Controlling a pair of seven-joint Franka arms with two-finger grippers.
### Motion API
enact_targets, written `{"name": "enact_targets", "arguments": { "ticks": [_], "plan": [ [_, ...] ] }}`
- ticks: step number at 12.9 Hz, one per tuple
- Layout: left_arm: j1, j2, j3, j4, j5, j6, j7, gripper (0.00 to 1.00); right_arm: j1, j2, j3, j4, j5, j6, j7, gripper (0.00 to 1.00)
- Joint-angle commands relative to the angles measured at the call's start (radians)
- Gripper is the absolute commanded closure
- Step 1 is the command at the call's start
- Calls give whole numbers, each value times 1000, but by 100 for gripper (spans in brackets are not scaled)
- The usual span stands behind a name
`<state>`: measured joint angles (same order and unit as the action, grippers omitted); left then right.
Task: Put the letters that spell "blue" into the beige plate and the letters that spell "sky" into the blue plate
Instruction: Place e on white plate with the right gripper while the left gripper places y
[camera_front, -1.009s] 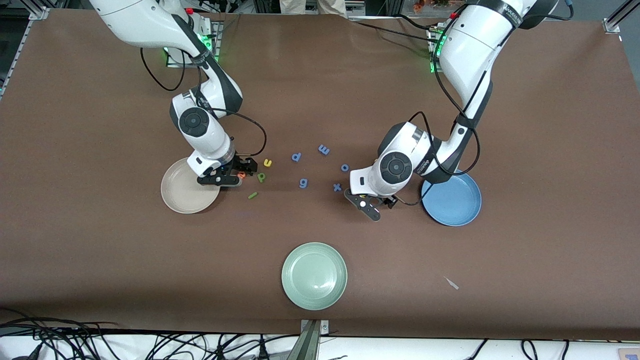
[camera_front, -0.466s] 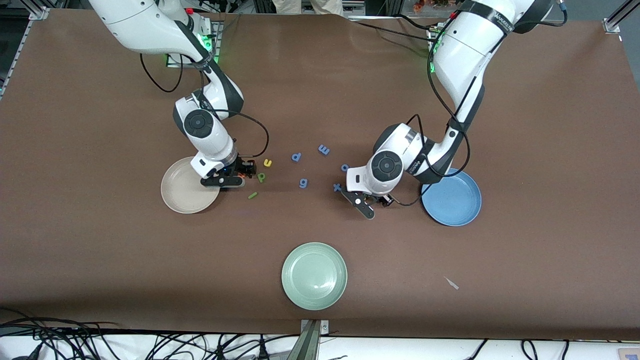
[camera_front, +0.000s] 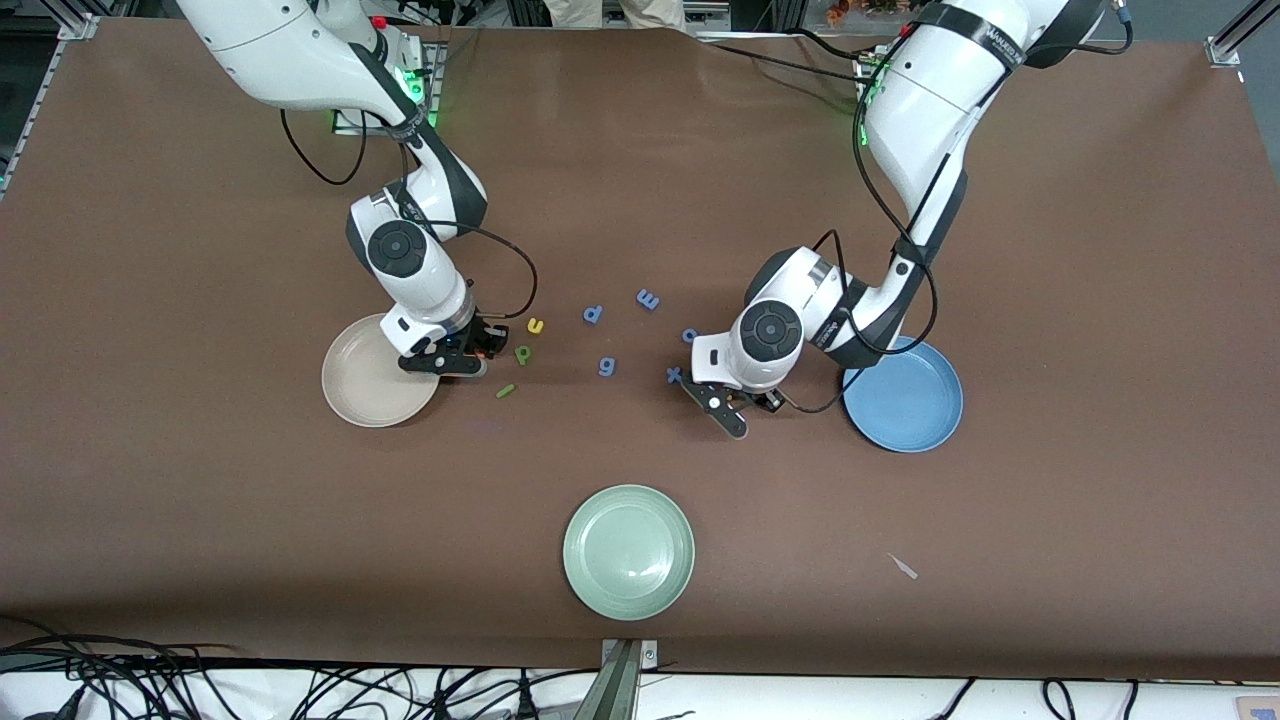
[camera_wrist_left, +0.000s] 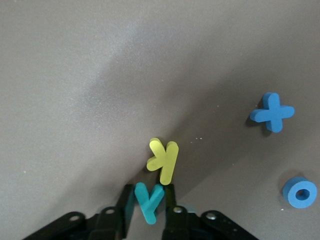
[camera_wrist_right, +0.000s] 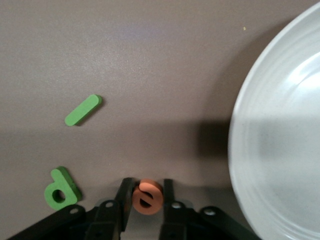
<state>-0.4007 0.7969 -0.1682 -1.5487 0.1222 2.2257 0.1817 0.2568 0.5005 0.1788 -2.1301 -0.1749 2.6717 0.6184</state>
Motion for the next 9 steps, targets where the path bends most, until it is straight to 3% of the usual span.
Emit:
{"name": "enact_targets", "arguments": {
  "ticks": [1,6,9],
  "plan": [
    [-7,-16,4,-8,30,-9,-10,88,-10,-6,11,4,-14,4,9,79],
    [38,-143,13,-1,31,-236,7,88,-31,-79,5,145,-9,-312,-124,79],
    [89,-182,13,-2,129,-343,19,88,-102,-85,-1,145,-9,-325,-337,76]
  ]
}}
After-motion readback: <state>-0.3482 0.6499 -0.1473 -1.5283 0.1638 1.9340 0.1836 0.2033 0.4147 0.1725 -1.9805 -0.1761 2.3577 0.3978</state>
